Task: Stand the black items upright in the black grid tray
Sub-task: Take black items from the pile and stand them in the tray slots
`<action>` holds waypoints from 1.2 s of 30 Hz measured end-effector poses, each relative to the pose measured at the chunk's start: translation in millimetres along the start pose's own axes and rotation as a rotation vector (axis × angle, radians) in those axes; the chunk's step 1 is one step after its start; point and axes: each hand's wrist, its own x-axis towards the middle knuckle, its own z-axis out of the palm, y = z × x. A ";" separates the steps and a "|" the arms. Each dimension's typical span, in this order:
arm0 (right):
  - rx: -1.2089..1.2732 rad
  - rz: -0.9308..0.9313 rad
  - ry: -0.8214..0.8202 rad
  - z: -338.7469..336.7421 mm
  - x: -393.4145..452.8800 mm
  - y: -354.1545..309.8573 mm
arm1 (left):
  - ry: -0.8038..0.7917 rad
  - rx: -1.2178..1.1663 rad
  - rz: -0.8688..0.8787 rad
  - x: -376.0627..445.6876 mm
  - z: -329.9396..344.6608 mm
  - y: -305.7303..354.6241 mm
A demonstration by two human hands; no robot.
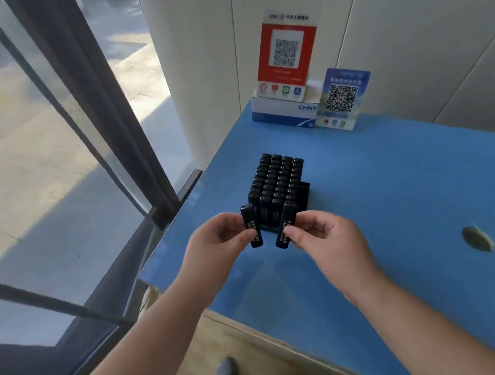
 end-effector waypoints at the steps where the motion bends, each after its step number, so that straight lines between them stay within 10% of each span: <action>1: -0.006 -0.007 0.032 3.4 1.8 0.3 | -0.022 0.021 0.008 10.2 -0.7 -0.6; 19: -0.006 0.087 0.522 62.7 6.1 21.5 | -0.295 0.372 0.328 91.8 -22.6 -25.9; 36: -0.294 -0.099 0.587 89.1 22.2 26.5 | -0.318 0.381 0.336 98.7 -23.3 -30.8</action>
